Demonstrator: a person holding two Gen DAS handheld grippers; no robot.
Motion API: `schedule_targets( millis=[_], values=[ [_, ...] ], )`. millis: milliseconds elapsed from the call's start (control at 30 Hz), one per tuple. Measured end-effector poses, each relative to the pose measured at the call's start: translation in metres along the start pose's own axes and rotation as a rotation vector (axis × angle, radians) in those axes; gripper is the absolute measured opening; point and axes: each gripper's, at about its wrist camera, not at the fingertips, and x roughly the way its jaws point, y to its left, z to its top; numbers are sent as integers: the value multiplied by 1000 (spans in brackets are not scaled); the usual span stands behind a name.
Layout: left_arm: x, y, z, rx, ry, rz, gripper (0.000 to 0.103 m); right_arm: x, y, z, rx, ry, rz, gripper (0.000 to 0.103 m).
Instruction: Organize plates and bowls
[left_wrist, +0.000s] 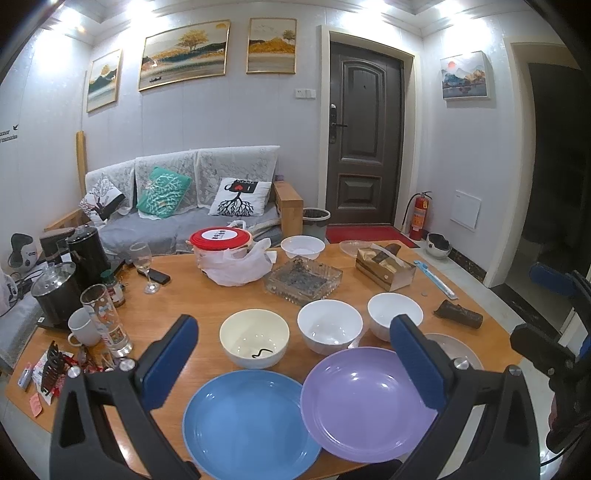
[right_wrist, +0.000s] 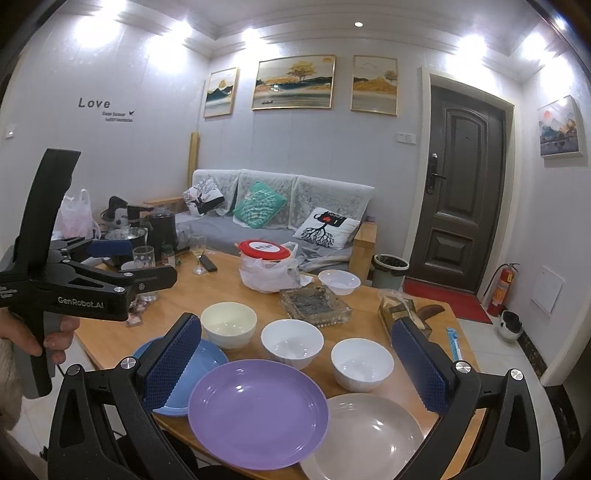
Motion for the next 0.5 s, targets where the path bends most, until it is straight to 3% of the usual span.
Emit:
schedule_targets(
  millis=[500],
  values=[
    [-1, -2, 0, 10, -1, -2, 103, -2, -1, -2, 9, -6, -4, 102]
  ],
)
